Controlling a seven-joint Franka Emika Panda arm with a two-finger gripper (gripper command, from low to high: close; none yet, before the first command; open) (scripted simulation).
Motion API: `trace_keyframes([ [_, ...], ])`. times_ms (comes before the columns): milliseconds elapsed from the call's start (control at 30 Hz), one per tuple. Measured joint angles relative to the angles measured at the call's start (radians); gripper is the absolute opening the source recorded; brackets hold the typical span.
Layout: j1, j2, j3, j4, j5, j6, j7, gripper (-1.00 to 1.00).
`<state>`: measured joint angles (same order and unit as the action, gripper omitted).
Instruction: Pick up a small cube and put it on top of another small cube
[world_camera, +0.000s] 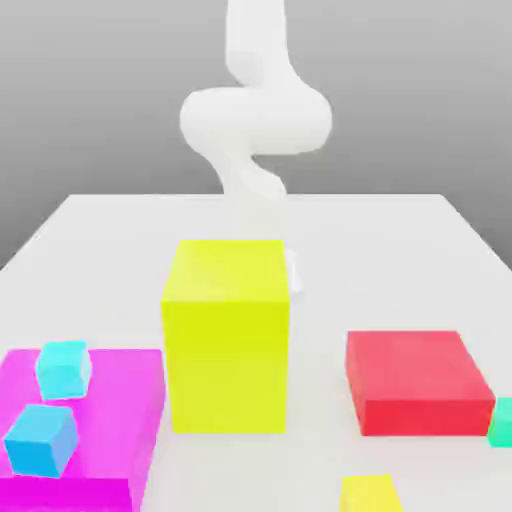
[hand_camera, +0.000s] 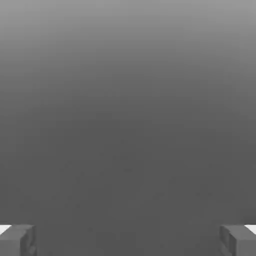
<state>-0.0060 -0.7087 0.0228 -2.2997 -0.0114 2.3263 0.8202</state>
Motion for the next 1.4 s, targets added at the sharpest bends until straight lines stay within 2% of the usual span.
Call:
trace_keyframes([
  [567, -0.005, 0.623, 0.129, 0.002, -0.101, 0.179, 0.155, 0.00],
  [933, 0.048, 1.016, 0.155, 0.002, -0.119, 0.296, 0.221, 0.00],
  [1067, 0.074, 1.161, 0.129, 0.024, -0.151, 0.394, 0.249, 0.00],
  [1100, 0.083, 1.196, 0.118, 0.031, -0.161, 0.421, 0.257, -1.00],
  [1300, 0.087, 1.214, 0.113, 0.035, -0.166, 0.436, 0.260, -1.00],
  [1400, 0.074, 1.152, 0.131, 0.022, -0.145, 0.386, 0.245, -1.00],
])
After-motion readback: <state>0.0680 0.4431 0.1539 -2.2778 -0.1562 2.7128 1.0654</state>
